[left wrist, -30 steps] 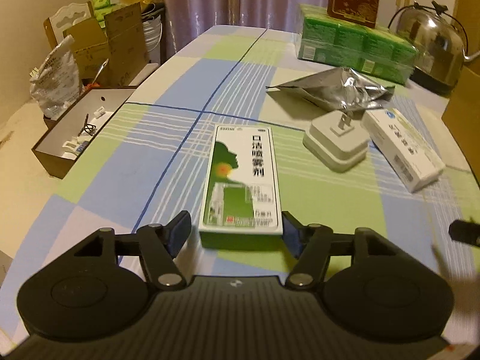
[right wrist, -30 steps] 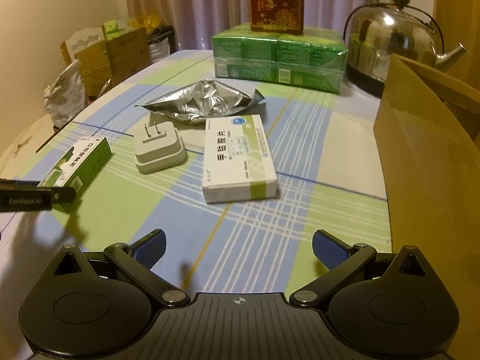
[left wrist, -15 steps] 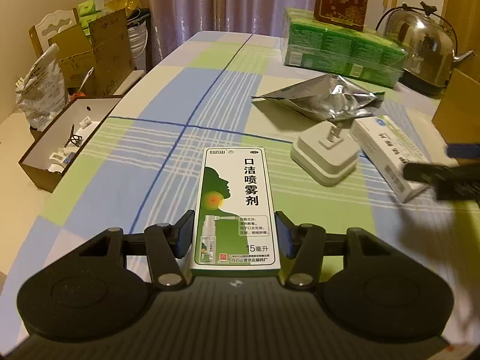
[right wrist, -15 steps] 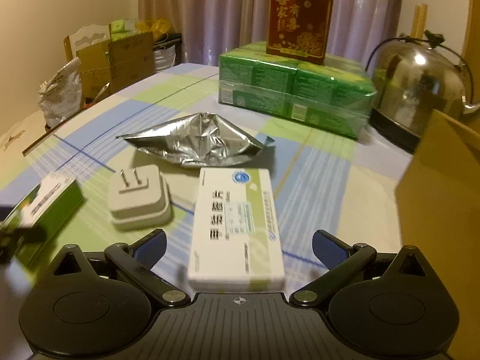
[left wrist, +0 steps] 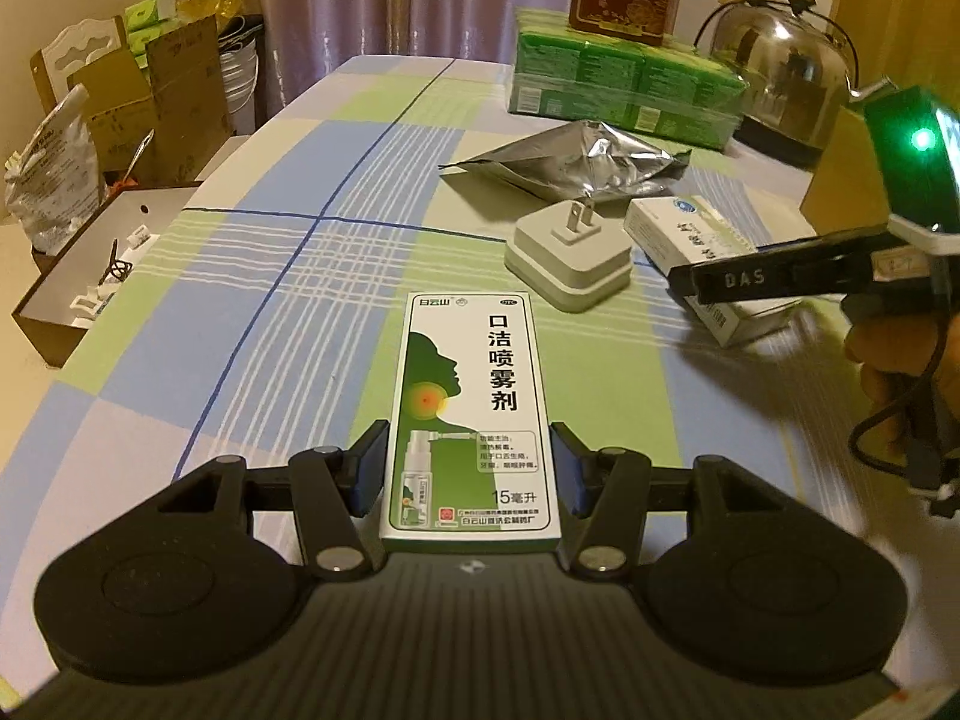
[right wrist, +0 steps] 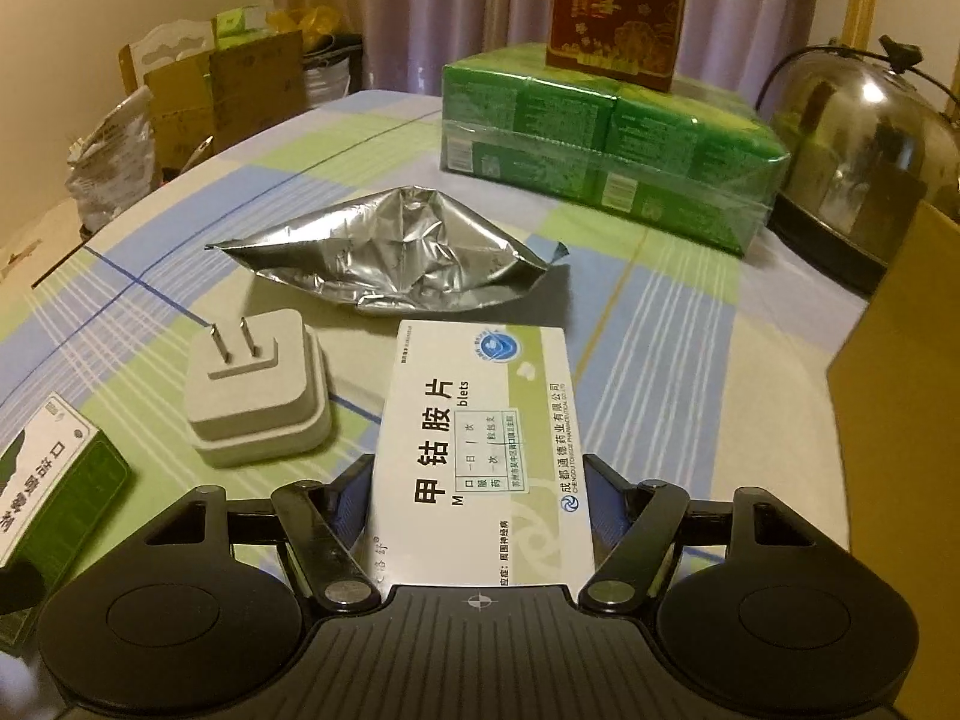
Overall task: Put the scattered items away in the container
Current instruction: 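Grasp the green spray box with the left tool while the right tool grasps the white medicine box, then lift and carry both boxes over the cardboard box with both tools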
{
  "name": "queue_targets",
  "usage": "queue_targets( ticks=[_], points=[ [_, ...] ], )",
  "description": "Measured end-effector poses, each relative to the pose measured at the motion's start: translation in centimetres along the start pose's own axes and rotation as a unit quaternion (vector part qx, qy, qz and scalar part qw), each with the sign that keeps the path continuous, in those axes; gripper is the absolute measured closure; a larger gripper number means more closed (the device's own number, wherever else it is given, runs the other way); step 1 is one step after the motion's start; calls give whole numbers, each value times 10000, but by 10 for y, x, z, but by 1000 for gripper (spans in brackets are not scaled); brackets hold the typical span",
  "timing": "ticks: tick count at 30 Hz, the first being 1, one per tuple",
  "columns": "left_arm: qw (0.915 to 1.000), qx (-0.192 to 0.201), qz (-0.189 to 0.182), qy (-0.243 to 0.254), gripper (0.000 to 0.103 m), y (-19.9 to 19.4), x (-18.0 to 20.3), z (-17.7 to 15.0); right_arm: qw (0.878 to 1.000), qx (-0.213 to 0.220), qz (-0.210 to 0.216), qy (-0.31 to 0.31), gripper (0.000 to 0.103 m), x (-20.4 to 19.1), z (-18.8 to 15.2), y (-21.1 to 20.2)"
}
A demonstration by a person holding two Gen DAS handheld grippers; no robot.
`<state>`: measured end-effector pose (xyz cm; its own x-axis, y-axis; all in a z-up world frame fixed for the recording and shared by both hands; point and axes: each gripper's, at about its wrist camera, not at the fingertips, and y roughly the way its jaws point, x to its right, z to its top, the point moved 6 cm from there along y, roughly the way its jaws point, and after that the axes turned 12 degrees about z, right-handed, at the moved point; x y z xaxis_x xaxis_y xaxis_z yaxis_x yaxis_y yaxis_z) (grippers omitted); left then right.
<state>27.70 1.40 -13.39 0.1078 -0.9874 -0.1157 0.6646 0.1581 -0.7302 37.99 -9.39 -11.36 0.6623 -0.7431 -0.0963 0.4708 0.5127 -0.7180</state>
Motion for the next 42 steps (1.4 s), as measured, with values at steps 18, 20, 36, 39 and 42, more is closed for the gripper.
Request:
queue_targets(
  ticks=[18,20,36,39,42],
  points=[
    [9926,40,-508,1100,52,-55,51,-48,9970,-217,-348,657,35,-39,-116,-134],
    [9922,75,-451,1162,52,-56,54,-48,9967,-211,-390,674,35,-40,-120,-137],
    [9933,-41,-390,1084,52,-41,59,-40,9964,-268,-278,759,32,-36,-130,-127],
    [9944,-66,-426,969,53,-41,56,-40,9960,-275,-291,799,35,-36,-131,-127],
    [9944,-85,-444,954,53,-44,54,-40,9962,-227,-300,781,35,-39,-130,-133]
  ],
)
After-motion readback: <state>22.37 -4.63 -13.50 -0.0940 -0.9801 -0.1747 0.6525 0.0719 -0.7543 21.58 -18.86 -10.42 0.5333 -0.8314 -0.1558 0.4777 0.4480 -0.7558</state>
